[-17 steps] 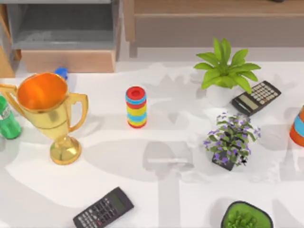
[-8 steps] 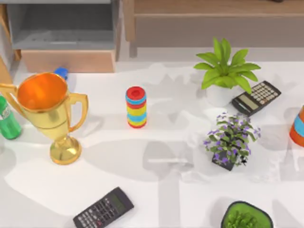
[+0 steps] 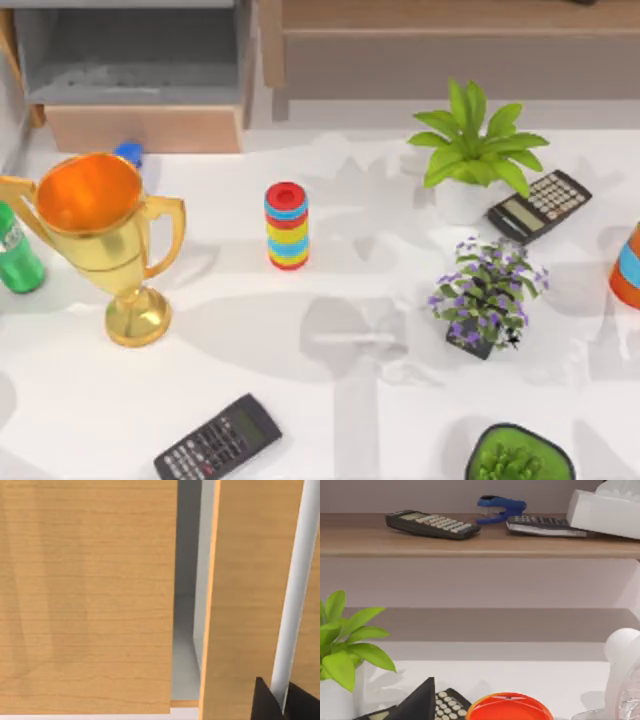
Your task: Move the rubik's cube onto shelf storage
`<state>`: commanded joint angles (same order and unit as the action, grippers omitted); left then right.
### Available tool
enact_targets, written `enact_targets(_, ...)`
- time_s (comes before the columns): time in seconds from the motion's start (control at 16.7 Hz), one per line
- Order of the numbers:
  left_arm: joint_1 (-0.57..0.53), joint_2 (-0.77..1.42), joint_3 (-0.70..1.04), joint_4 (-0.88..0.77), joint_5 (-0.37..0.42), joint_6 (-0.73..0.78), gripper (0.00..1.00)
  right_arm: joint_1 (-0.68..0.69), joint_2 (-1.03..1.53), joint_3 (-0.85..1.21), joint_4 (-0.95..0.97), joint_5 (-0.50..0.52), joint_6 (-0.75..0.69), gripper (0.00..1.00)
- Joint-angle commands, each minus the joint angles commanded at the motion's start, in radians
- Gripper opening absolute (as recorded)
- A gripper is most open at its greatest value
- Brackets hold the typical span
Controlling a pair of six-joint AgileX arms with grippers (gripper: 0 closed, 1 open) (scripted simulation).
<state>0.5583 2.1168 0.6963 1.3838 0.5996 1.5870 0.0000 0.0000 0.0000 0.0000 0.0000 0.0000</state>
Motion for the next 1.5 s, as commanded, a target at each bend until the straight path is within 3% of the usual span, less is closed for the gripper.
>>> enact_targets(0.24,-0.001,0.002,0.002,0.0,-0.001,0.001,0.0,0.0,0.0,0.0,0.0,0.0,0.0,1.0)
enact_targets(0.66,0.11,-0.07,-0.188,0.107,0.11,0.007,0.0,0.0,0.0,0.0,0.0,0.0,0.0,1.0)
enact_targets(0.96,0.125,-0.081,-0.209,0.121,0.124,0.008,0.0,0.0,0.0,0.0,0.0,0.0,0.0,1.0)
enact_targets(1.5,0.125,-0.081,-0.209,0.121,0.124,0.008,0.68,0.0,0.0,0.0,0.0,0.0,0.0,1.0)
